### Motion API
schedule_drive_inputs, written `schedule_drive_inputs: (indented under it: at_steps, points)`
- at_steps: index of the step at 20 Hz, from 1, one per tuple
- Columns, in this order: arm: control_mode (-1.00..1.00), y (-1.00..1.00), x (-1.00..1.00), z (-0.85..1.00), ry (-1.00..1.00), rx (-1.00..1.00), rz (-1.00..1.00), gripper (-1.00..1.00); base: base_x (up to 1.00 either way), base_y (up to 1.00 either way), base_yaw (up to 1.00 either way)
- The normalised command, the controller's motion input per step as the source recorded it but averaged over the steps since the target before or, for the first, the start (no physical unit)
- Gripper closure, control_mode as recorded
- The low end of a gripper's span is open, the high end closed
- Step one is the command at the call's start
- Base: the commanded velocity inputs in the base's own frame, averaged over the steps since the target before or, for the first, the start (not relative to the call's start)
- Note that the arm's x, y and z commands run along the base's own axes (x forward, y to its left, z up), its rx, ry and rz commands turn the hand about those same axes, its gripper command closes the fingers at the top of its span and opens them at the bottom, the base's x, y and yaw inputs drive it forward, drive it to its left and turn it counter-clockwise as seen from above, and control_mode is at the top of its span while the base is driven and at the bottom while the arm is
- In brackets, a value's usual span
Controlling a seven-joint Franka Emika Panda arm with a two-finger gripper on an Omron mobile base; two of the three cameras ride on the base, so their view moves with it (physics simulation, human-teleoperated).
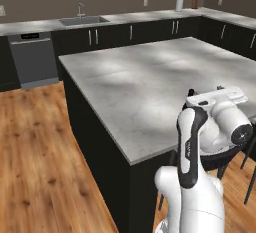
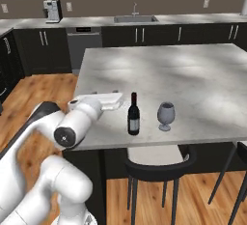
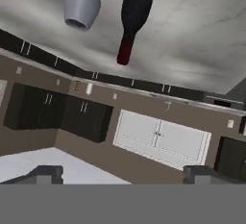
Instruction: There is a wine glass and glass cup on the dining counter. Place the wine bottle next to the wine glass and the juice bottle next to the glass cup.
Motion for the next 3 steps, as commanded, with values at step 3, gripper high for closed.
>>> schedule_drive_inputs:
  at_steps: [3]
  points:
    - [-1.00,0.38,-0.79,1.00,0.18,-0.01,0.03,-1.00,0.00,0.00,0.00]
